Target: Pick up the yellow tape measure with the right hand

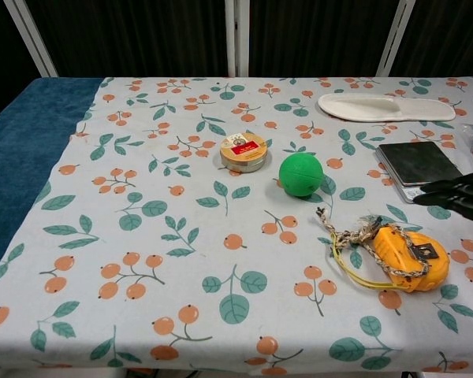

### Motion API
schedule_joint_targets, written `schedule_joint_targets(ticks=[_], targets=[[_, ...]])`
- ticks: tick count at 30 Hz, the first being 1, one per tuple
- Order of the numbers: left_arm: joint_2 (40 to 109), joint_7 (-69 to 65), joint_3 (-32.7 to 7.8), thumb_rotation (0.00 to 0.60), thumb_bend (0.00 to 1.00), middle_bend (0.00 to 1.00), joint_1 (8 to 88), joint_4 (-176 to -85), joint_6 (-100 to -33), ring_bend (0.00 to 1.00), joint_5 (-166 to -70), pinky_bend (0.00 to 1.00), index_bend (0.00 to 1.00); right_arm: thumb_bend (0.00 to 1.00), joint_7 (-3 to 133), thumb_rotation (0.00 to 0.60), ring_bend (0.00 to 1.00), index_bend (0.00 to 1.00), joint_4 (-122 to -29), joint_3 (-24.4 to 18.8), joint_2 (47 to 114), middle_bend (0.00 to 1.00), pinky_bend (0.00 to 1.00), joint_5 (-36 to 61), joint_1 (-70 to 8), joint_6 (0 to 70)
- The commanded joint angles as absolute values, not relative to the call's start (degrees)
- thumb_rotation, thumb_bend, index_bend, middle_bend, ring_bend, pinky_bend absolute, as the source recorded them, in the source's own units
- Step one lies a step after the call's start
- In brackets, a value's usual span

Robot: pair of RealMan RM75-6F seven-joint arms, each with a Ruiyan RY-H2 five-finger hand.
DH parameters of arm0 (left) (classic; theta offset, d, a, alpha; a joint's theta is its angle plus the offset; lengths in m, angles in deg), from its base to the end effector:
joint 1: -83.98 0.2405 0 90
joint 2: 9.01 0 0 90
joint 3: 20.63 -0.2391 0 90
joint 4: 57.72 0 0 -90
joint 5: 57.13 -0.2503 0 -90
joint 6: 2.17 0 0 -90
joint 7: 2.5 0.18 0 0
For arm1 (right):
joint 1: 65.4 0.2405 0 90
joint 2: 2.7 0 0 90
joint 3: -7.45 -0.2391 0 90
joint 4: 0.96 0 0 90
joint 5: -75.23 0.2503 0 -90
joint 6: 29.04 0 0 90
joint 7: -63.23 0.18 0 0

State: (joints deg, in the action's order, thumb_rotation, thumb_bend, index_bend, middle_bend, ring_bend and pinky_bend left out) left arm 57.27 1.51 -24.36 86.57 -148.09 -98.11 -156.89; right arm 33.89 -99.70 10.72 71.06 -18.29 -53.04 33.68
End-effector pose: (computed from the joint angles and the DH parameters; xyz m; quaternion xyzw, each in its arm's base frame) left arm -0.2943 0.1479 0.1019 -0.6326 -0.3392 -0.4034 0.5675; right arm -0.2294 -0.1943 -0.0321 0.8134 -0.3050 0.2596 0.4218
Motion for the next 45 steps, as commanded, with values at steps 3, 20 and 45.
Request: schedule_joint_targets(ticks=[3, 20, 45], targets=[[57.2, 1.4, -24.4, 0.600, 0.05, 0.08, 86.7, -148.0, -98.1, 0.00, -156.8, 0.03, 0.11, 0.16, 27.5, 0.600, 0.00, 0.00, -101.2, 8.4, 74.9, 0.00, 0.00, -12.5, -49.8, 29.0], [57.2, 1.0, -24.3, 0.600, 0.05, 0.08, 86.7, -147.5, -97.9, 0.00, -156.3, 0.03, 0.11, 0.28, 25.2, 0.600, 0.20, 0.24, -100.8, 8.7, 78.7, 0.20, 0.40, -5.8, -45.9, 26.1], [57.4, 0.0, -24.4, 0.600, 0.05, 0.08, 86.9, -146.6, -98.0, 0.00, -156.0, 0.03, 0.11, 0.39, 33.2, 0.600, 0.36, 0.50, -100.5, 2.9, 74.0, 0.38, 0.49, -5.6, -43.2, 33.9]])
